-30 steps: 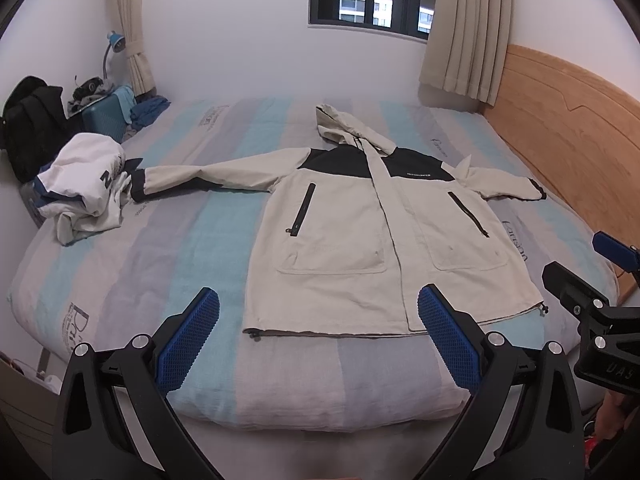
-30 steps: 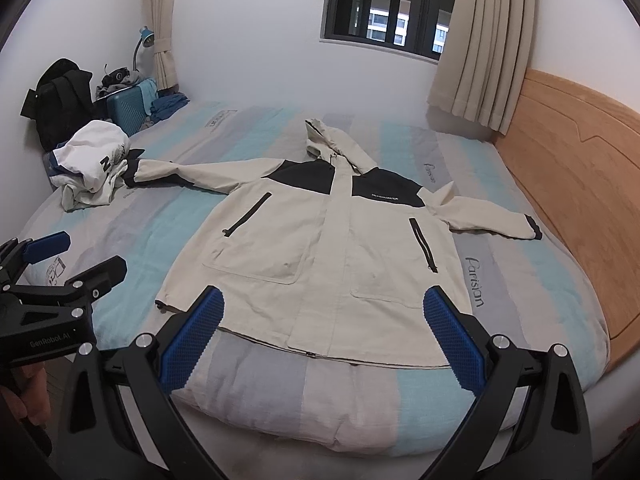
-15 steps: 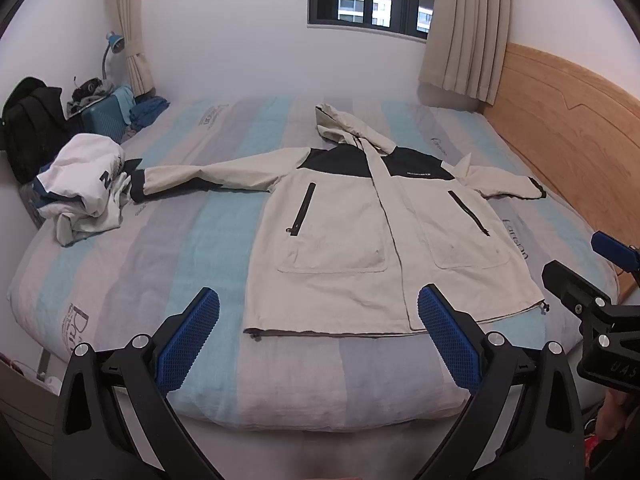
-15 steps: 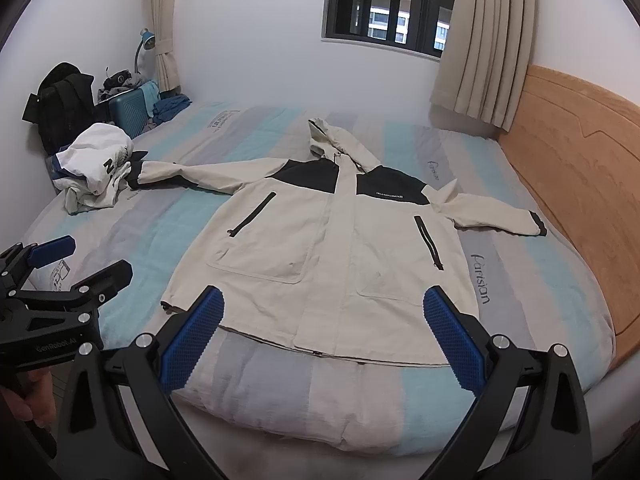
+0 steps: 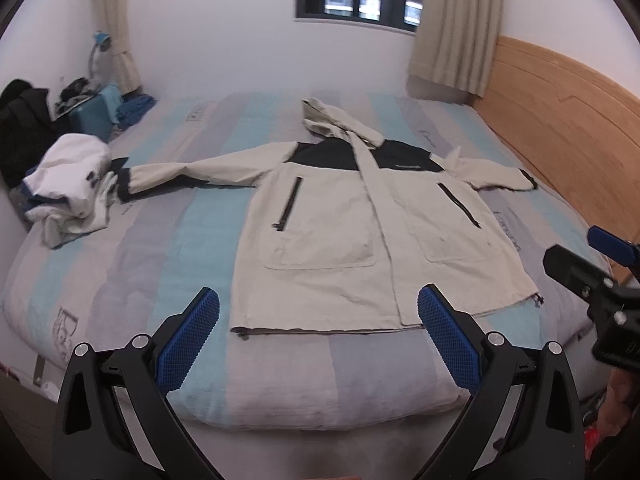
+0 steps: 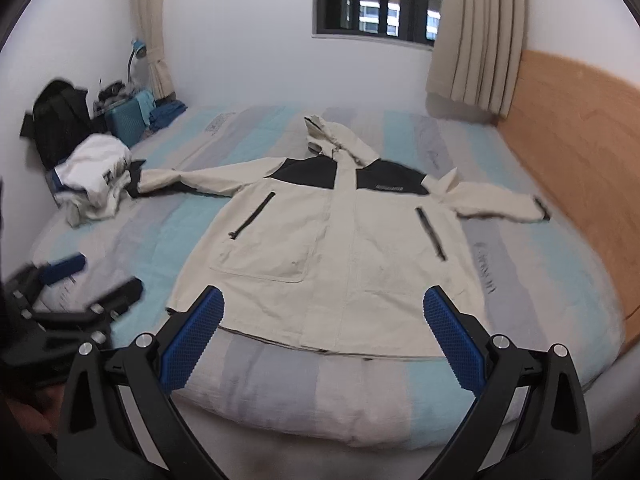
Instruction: Fold large clothes
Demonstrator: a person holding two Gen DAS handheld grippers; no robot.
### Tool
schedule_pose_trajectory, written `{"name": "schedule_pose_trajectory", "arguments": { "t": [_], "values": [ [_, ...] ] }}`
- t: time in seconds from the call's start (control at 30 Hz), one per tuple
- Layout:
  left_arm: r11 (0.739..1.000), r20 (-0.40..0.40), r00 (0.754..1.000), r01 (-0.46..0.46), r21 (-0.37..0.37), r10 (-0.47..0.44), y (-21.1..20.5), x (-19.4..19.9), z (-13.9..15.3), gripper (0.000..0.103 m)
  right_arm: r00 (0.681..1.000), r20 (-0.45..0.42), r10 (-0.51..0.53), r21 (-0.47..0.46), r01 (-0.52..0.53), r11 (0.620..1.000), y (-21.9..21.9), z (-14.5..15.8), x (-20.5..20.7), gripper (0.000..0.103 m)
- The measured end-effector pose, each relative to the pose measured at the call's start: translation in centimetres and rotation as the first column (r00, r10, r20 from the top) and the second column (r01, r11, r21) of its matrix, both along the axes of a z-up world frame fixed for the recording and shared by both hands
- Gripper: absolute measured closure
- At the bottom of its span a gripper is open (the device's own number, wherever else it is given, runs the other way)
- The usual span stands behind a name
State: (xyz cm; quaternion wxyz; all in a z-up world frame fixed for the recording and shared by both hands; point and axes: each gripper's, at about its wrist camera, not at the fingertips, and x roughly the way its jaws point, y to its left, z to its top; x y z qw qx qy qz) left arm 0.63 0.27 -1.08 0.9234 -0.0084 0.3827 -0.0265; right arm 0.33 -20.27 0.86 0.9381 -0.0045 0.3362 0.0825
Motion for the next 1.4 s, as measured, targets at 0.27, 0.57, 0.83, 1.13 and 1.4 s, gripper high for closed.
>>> {"name": "schedule_pose_trajectory", "arguments": {
  "t": [0.27,0.57,0.83,1.13,1.4],
  "values": [
    [0.998,0.031,0.998,0.058,-0.007,-0.057,0.9,3.2,0.1,0.006,0.997,-0.052,-0.061,0.001,0.061,0.998,-1.0,-0.9,2.6,0.007],
    [0.997,-0.058,0.996,0.065,-0.045,-0.067,4.2,8.9,0.1,0.006,0.968,-0.139,-0.208,0.021,0.213,0.977,-3.5,-0.4,6.8,0.007],
    [0.998,-0.047,0.997,0.062,-0.01,-0.063,3.7,18.0,-2.1,0.006,0.964,-0.122,-0.237,0.01,0.24,0.971,-6.3,-2.6,14.8,0.007],
    [1.0,-0.079,0.997,0.016,0.023,-0.014,-1.4,32.8,-5.8,0.006,0.97,-0.166,-0.18,-0.012,0.18,0.984,-11.3,-6.8,30.7,0.007],
    [0.998,-0.09,0.996,0.019,0.055,-0.014,-5.6,41.0,-6.7,0.006,0.968,-0.183,-0.174,-0.011,0.174,0.985,-14.7,-8.8,39.9,0.007]
  ]
}}
